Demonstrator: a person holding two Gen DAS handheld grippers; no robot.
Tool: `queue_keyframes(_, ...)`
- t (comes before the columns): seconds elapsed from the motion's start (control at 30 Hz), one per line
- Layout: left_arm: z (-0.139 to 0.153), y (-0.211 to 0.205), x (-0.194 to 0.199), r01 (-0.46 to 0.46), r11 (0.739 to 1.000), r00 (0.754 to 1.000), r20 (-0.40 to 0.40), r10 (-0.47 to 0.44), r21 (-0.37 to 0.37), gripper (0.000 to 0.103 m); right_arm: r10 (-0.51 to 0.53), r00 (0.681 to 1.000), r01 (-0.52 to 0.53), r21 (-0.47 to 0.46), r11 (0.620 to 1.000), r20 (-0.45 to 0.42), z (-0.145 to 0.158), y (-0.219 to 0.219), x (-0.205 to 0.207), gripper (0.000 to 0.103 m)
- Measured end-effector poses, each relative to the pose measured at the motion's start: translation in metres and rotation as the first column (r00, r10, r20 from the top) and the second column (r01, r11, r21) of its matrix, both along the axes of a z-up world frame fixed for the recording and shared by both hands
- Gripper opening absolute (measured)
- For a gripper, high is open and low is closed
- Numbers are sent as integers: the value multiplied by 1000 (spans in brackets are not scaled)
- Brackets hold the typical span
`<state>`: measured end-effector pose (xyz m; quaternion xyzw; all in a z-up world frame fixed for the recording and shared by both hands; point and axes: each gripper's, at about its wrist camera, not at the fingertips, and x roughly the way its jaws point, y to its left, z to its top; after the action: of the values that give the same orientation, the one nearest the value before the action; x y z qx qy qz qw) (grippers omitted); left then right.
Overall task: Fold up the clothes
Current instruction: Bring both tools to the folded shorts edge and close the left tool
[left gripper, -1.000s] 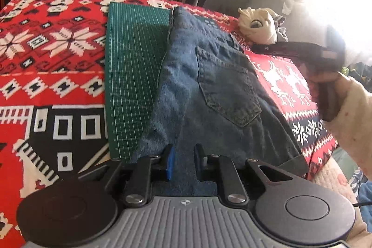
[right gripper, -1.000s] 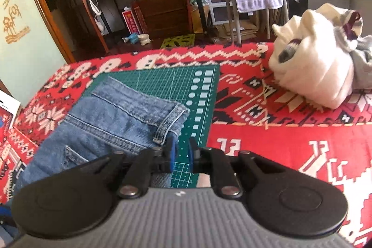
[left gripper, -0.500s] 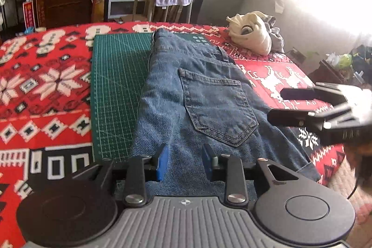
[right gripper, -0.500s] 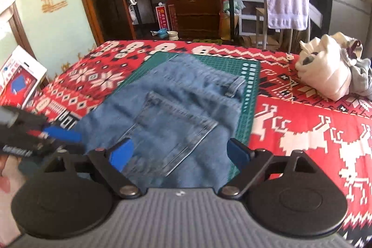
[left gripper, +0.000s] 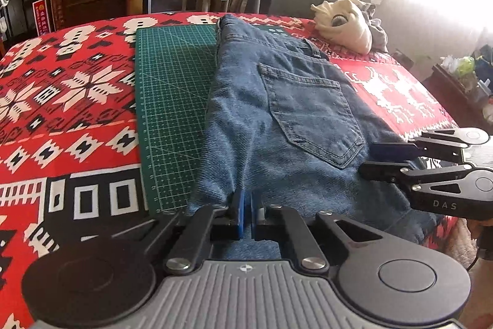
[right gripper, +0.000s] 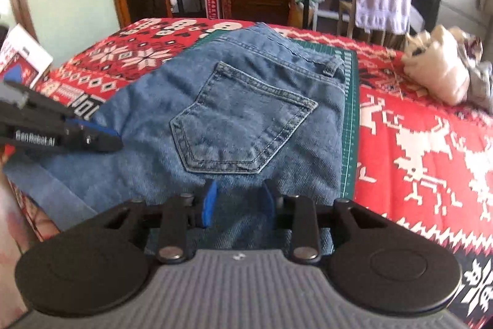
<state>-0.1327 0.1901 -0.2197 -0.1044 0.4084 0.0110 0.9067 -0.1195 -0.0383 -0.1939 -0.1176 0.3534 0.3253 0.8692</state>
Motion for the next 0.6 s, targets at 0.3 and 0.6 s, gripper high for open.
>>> queue_keyframes(0.3,0,10,-19,-24,1000,1000,-7,24,-18,5,2,1000,-2,-7,1000,1,0,-10,-11,40)
queue_keyframes(0.6,-1,18,-38,-61,997,998,-6,61,-41,3,10,1000,-10,-19,1000,-1,1,-10,-17,44)
